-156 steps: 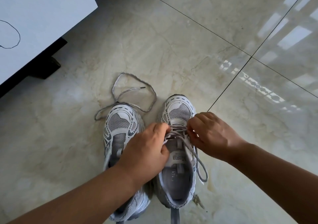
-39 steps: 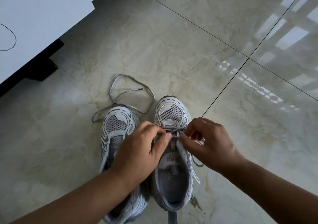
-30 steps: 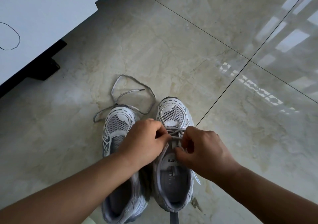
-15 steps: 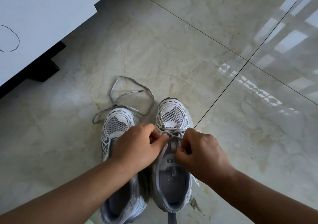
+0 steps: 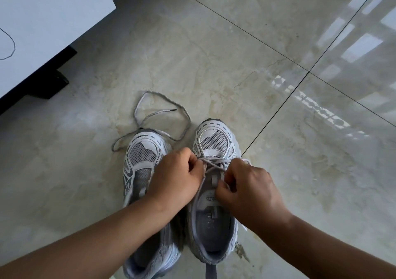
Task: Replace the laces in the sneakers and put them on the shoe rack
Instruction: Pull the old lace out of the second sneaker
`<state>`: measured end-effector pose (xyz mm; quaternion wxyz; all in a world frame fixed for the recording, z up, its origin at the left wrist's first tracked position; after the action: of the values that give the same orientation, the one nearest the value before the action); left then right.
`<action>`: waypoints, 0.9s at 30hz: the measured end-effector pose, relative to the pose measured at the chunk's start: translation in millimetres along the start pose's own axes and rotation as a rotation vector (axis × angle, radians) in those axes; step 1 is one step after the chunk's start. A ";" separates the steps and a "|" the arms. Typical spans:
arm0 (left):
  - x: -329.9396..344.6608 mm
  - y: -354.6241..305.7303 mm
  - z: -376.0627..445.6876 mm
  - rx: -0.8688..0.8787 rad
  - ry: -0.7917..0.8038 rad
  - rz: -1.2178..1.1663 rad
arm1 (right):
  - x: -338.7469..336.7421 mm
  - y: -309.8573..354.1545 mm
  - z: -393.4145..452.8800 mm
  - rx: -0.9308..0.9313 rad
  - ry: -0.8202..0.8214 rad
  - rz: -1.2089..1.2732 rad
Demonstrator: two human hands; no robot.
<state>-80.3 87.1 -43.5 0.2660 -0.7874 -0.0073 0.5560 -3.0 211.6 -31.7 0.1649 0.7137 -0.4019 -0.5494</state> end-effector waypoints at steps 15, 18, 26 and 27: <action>-11.6 -2.3 -6.7 -0.143 0.087 -0.031 | -0.8 -1.3 -1.2 0.006 -0.041 0.030; -6.1 -2.9 -1.0 -0.190 0.141 -0.104 | -0.7 -2.5 -2.2 0.003 -0.039 0.032; -13.0 23.7 29.0 0.092 -0.054 0.303 | -2.4 -3.7 -1.5 -0.019 -0.022 0.045; -13.8 25.0 27.1 0.134 -0.063 0.303 | -2.2 -4.4 -1.2 -0.021 -0.023 0.041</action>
<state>-116.5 72.5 -48.7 0.2308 -0.7420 0.1405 0.6135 -0.3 215.8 -32.7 0.1789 0.6974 -0.4125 -0.5581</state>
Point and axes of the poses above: each hand's wrist, its own z-axis towards the middle knuckle, its own x-axis out of the palm, y = z × x, the point moved 2 cm from there along z, towards the middle knuckle, and after that the axes turned 11 degrees about z, right-handed, at the moved point
